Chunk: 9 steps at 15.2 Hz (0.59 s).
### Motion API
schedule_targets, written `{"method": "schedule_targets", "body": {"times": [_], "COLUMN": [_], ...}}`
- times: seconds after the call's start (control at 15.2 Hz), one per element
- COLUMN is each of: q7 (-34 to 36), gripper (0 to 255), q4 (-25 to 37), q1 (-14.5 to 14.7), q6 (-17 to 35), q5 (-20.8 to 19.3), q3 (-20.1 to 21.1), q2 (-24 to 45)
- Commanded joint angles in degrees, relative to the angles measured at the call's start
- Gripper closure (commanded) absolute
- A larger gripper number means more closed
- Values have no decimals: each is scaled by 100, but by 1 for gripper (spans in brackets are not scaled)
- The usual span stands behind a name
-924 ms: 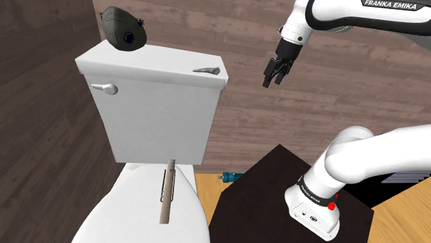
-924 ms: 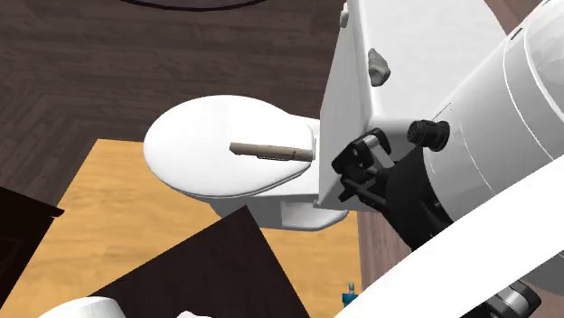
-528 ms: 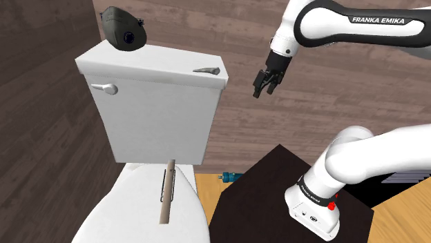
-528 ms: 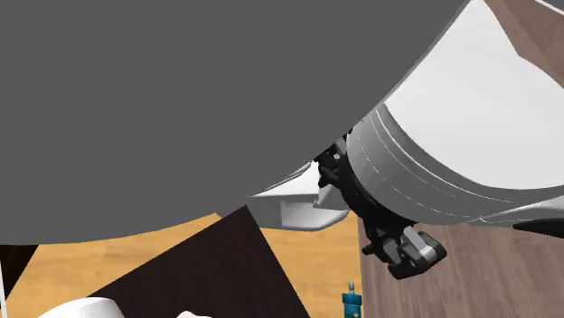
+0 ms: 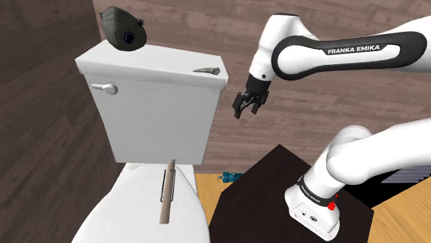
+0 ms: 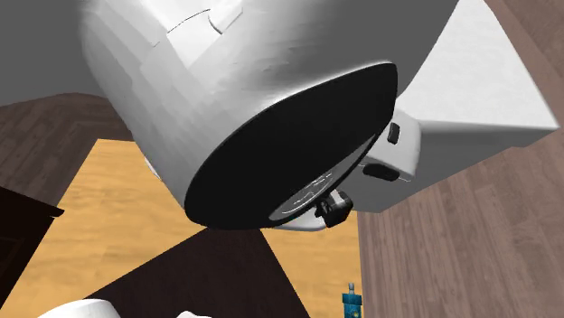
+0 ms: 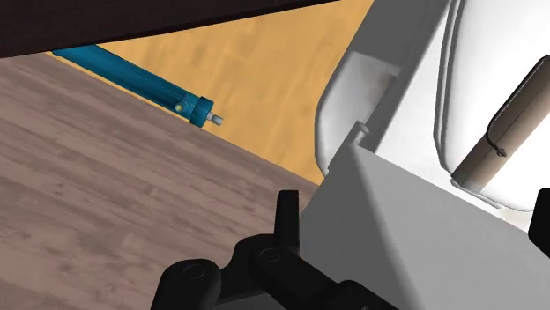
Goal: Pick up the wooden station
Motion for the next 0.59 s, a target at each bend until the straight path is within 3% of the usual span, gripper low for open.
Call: {"method": "schedule_targets", "body": {"times": [0.0,0.53], "q7": [357,1774], "gripper": [0,0], "q4": [-93,-33], "q1": [66,118], "q6": [392,1776], "q5": [133,272], "q3": [283,1337], "q2": [281,1715]}}
